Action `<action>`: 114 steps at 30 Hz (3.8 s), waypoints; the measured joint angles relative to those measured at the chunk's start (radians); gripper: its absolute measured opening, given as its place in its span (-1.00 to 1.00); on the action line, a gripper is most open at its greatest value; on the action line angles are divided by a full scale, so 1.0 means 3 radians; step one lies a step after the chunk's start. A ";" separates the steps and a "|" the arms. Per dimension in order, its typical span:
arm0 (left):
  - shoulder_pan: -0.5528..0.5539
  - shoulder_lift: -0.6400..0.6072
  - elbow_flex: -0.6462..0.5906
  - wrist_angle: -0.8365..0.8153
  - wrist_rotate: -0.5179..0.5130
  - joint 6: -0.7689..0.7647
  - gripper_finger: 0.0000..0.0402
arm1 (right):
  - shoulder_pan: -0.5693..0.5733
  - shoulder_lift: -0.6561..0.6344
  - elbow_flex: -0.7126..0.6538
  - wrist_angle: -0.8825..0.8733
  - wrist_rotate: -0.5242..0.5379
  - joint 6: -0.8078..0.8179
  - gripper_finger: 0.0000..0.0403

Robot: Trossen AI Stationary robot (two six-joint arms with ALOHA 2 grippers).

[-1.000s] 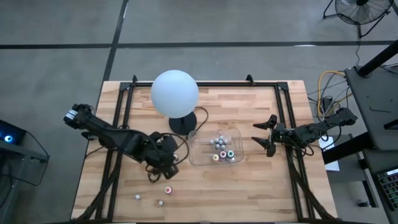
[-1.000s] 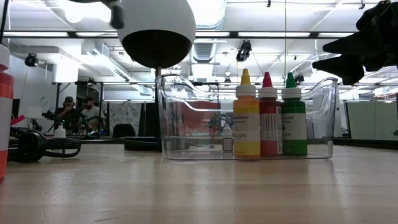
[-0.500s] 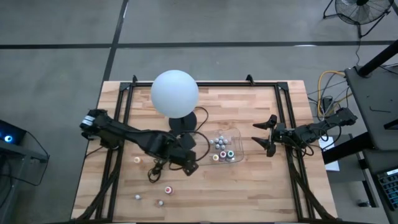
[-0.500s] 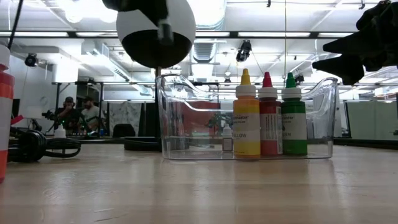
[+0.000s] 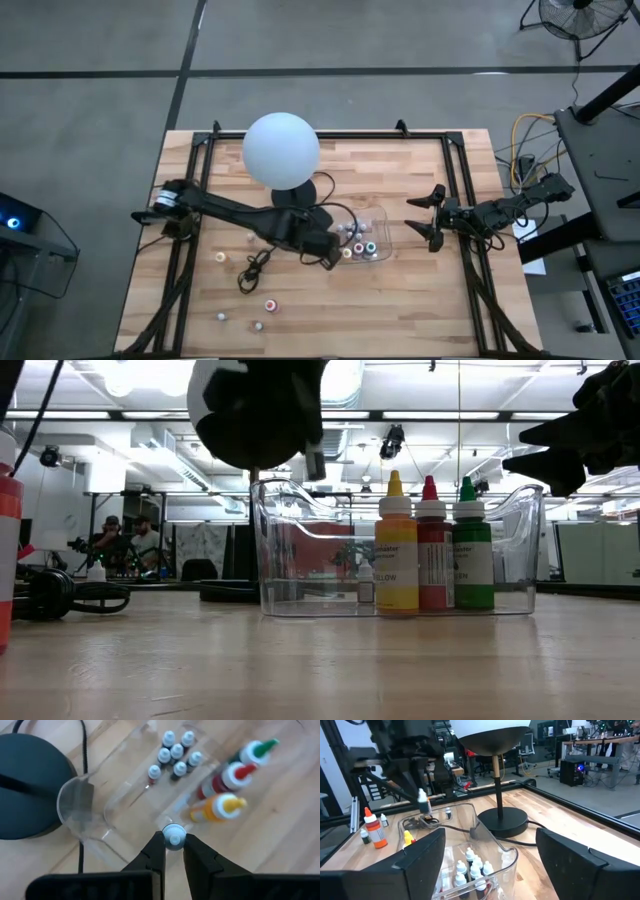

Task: Pick & Place food coloring
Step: Put the small blue food coloring bottle into the transparent bin

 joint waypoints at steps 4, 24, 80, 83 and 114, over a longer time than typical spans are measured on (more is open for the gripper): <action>0.0095 0.0084 -0.0006 0.0073 -0.0018 -0.0101 -0.87 | 0.0000 0.0000 0.0000 0.0001 -0.0003 0.0000 0.53; 0.0321 0.0710 0.0174 0.0347 -0.0056 -0.0530 -0.87 | -0.0003 0.0004 0.0000 0.0001 -0.0003 0.0000 0.48; 0.0404 0.0937 0.0377 0.0170 0.0045 -0.0851 -0.87 | -0.0004 0.0002 0.0000 0.0000 0.0000 0.0000 0.48; 0.0426 0.0934 0.0375 0.0168 0.0039 -0.0965 -0.87 | -0.0003 0.0003 0.0000 0.0000 0.0000 0.0000 0.50; 0.0495 0.0976 0.0297 0.0055 -0.0057 -0.1206 -0.87 | 0.0000 0.0003 0.0000 0.0000 0.0000 0.0000 0.52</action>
